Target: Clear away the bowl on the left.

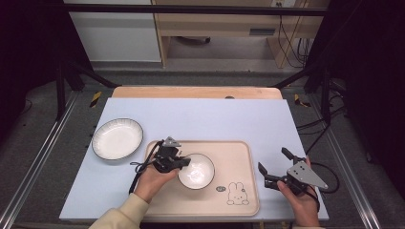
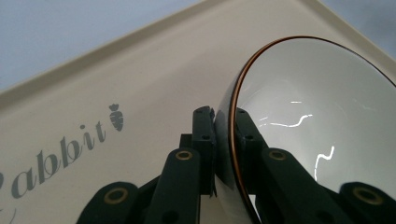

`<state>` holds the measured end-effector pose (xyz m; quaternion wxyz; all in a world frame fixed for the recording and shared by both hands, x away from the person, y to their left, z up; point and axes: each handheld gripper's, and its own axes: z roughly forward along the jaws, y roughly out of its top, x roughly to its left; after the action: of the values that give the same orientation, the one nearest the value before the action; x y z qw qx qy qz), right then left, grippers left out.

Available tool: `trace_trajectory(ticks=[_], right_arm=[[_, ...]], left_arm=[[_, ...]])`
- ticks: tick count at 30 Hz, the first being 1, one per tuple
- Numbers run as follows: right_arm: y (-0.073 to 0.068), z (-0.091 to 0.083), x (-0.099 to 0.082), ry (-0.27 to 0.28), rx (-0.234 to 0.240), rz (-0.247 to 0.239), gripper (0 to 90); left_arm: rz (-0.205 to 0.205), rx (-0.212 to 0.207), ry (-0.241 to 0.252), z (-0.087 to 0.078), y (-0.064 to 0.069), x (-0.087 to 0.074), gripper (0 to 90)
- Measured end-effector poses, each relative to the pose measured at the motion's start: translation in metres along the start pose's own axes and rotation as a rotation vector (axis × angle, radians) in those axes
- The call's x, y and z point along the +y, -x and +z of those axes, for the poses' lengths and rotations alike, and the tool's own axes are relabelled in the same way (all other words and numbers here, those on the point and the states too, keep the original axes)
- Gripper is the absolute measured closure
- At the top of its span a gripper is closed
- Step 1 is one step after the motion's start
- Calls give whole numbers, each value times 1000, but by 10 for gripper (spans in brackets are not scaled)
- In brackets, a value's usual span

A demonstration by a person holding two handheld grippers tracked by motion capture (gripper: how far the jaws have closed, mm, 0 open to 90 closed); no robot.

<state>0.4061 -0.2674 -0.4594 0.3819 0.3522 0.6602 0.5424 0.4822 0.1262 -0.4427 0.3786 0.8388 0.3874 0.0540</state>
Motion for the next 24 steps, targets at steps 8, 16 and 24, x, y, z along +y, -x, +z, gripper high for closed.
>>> trace_trajectory(ticks=[8, 16, 24], right_arm=[[-1, -1, 1, -1, 4, -4, 42], [-2, 1, 0, -10, 12, -12, 43], [-4, 2, 0, -12, 19, -14, 43]], left_arm=[[42, 2, -19, 1, -5, -2, 803], [96, 10, 82, -3, -4, -11, 532], [186, 4, 258, -20, -1, -29, 185]])
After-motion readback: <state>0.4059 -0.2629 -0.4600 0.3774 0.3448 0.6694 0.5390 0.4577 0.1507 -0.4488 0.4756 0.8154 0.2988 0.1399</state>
